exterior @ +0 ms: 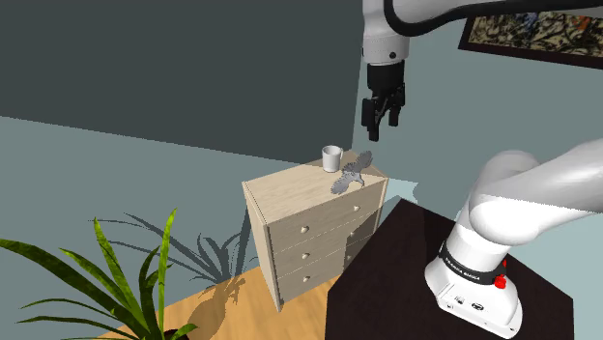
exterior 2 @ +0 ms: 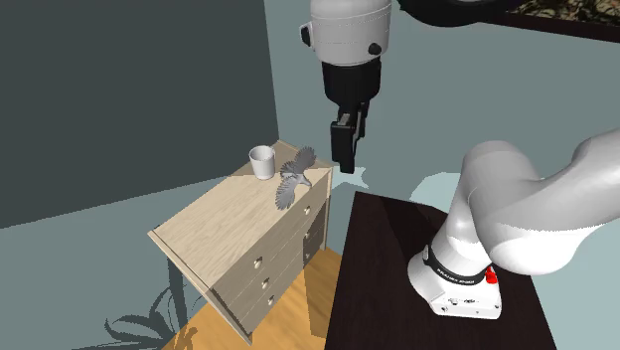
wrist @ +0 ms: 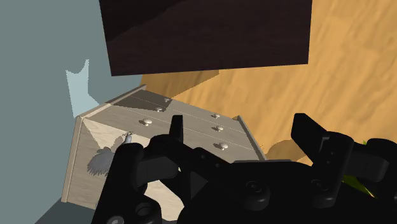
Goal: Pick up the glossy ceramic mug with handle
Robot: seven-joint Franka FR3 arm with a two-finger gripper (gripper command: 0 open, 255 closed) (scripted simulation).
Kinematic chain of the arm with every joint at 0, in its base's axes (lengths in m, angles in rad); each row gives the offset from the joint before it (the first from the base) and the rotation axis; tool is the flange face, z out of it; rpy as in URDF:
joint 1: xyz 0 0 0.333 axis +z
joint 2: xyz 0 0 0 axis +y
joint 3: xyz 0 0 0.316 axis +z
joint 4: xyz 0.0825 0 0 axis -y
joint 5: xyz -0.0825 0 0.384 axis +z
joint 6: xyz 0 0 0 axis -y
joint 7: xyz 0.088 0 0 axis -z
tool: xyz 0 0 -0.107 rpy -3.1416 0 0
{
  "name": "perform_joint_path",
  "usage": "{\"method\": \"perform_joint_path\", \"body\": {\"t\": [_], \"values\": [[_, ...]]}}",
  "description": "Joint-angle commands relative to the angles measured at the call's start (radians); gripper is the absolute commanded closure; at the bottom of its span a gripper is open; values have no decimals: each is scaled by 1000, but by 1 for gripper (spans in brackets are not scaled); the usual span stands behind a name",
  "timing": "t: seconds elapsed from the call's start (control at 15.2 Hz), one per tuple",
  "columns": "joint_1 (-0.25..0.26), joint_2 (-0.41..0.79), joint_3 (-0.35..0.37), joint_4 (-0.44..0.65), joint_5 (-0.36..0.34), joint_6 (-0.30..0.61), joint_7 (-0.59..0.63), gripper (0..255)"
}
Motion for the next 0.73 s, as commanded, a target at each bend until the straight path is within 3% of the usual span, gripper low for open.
{"method": "perform_joint_path", "body": {"t": [0.0, 0.66], "values": [[0, 0, 0, 0, 0, 0, 0, 0], [-53, 279, -99, -17, -81, 318, -102, 0]]}}
